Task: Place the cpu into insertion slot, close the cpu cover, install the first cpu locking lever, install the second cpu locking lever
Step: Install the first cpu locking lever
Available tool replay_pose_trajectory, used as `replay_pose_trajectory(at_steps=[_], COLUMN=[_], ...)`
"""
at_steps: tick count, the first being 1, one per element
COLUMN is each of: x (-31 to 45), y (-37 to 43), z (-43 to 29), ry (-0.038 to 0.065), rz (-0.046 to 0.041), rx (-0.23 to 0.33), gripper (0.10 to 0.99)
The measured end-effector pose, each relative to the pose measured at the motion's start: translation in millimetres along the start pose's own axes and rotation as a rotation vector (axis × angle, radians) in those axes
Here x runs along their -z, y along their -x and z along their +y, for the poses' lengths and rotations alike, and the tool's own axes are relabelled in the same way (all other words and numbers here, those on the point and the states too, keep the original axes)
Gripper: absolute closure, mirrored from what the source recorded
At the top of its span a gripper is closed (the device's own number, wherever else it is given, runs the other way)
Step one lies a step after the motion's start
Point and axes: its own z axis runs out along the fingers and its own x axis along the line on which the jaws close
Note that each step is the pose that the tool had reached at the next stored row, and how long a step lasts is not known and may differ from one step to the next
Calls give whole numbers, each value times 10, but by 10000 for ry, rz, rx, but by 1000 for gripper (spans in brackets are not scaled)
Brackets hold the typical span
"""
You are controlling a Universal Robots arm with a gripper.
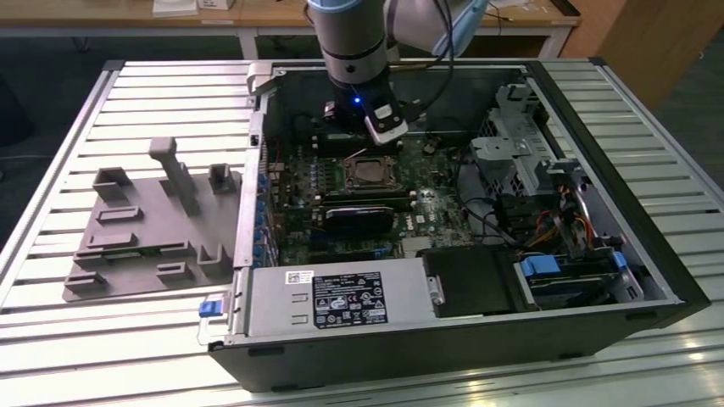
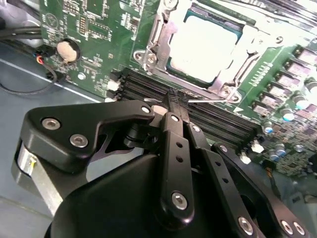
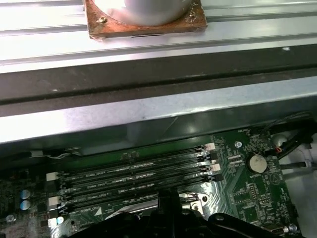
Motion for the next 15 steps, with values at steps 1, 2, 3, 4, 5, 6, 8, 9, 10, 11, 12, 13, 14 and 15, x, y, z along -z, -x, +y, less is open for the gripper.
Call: replay_pose_trajectory(at_steps=[1, 2, 3, 4, 5, 6, 8, 9, 10, 11, 12, 13, 14, 15], x=[-4, -16, -21, -26, -33, -36, -44, -49, -54, -59, -62, -66, -69, -73], y=[-2, -6, -9, -11, -14, -15, -17, -17, -18, -19, -19, -20, -21, -22], z=[2, 15, 22, 29, 38, 40, 38, 37, 35, 34, 33, 34, 34, 34], ry=[-3, -15, -23, -32, -54, -69, -96, -112, -128, -146, -163, -178, -191, -201], rz=[-27, -64, -78, -93, -124, -144, -198, -236, -279, -324, -358, -386, -408, -430], rx=[-28, -124, -175, -229, -335, -403, -567, -670, -786, -903, -996, -1066, -1123, -1176], gripper=[984, 984, 984, 984, 984, 984, 984, 984, 984, 984, 984, 984, 984, 984])
